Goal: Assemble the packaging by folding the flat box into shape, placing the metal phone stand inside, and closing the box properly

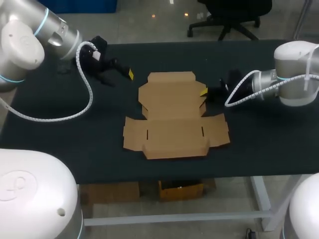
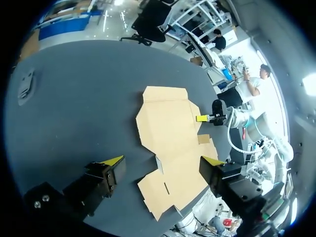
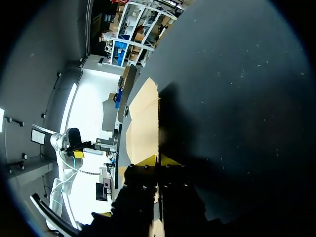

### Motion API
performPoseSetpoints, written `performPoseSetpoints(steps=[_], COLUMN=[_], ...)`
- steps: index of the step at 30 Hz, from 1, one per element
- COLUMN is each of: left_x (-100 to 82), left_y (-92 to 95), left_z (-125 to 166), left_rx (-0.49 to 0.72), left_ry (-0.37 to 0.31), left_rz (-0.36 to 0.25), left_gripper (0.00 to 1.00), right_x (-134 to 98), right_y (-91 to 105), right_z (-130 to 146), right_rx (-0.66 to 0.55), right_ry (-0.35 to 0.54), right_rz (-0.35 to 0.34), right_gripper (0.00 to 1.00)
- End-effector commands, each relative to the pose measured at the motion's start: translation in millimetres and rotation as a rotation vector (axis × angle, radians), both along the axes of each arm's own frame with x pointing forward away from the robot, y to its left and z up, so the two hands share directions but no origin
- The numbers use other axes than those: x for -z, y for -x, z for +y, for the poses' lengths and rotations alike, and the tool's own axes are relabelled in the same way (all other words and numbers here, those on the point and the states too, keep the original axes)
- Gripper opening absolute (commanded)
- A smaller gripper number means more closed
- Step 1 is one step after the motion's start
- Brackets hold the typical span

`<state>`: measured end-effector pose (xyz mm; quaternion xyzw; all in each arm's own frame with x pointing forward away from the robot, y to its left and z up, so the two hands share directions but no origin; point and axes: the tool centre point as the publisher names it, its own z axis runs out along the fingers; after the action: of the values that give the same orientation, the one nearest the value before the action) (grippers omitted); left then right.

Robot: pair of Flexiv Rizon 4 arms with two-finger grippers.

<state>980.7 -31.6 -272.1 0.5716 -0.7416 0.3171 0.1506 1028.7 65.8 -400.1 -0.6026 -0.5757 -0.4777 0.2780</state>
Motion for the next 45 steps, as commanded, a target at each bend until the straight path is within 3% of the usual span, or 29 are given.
performPoseSetpoints(steps=[1,10,27,45], left_x=[3.8,8.9,26.7,35.5], left_y=[-2.3,-2.7,-16.6,-21.8], left_z=[1,-2,-11,-32], left_rx=[0.009,0.062,0.124,0.208], left_ry=[0.013,0.048,0.093,0.214], left_rz=[-0.007,-0.055,-0.224,-0.335], left_gripper=[1.0,1.0,1.0,1.0], right_x=[-2,-16,-49,-79], right_y=[2.5,6.6,16.1,24.4], right_z=[-3,-5,-6,-4], right_rx=[-0.005,-0.019,-0.068,-0.096], right_ry=[-0.026,-0.059,-0.134,-0.18], right_rz=[-0.026,-0.097,-0.24,-0.36], right_gripper=[0.0,0.0,0.0,0.0])
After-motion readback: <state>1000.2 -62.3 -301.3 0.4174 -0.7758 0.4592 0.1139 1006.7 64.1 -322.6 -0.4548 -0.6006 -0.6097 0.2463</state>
